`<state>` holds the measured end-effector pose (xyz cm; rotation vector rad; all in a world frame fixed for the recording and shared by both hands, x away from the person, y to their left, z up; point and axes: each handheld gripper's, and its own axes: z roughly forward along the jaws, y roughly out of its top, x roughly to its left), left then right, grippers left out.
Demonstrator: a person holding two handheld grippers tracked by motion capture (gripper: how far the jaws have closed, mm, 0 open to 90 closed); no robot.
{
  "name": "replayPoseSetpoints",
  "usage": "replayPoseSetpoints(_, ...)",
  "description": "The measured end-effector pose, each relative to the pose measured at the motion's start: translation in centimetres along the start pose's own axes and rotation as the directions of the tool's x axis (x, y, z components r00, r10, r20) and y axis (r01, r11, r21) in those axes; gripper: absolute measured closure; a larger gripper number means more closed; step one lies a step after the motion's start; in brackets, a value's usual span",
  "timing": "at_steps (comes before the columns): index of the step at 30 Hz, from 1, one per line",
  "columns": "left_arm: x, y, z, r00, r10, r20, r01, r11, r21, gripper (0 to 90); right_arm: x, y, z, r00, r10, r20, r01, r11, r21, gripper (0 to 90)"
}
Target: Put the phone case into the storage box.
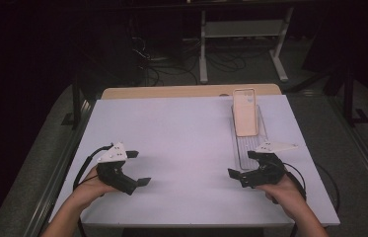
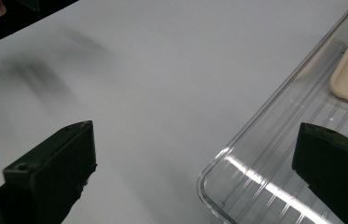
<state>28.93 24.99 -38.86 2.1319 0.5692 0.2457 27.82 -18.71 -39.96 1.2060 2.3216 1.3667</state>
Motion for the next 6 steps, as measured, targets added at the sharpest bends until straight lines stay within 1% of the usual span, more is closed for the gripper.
replayPoseSetpoints(2,-0.04,-0.05,0.06,1.0000,-0.006,0.004,0.006,1.0000,0.002,0.0,0.01,-0.01,0.00,1.0000,0.000,0.000,0.000,1.000,0.001,0.0)
replayPoseSetpoints(4,0.02,-0.09,0.12,1.0000,0.003,0.002,-0.003,1.0000,0.005,0.0,0.01,-0.01,0.00,1.0000,-0.002,0.000,0.002,1.000,0.001,0.0)
replayPoseSetpoints(6,-0.07,-0.33,0.33,1.0000,-0.002,-0.005,0.002,0.9999,0.010,0.0,0.00,-0.02,-0.01,1.0000,-0.002,0.000,0.002,1.000,0.000,0.0)
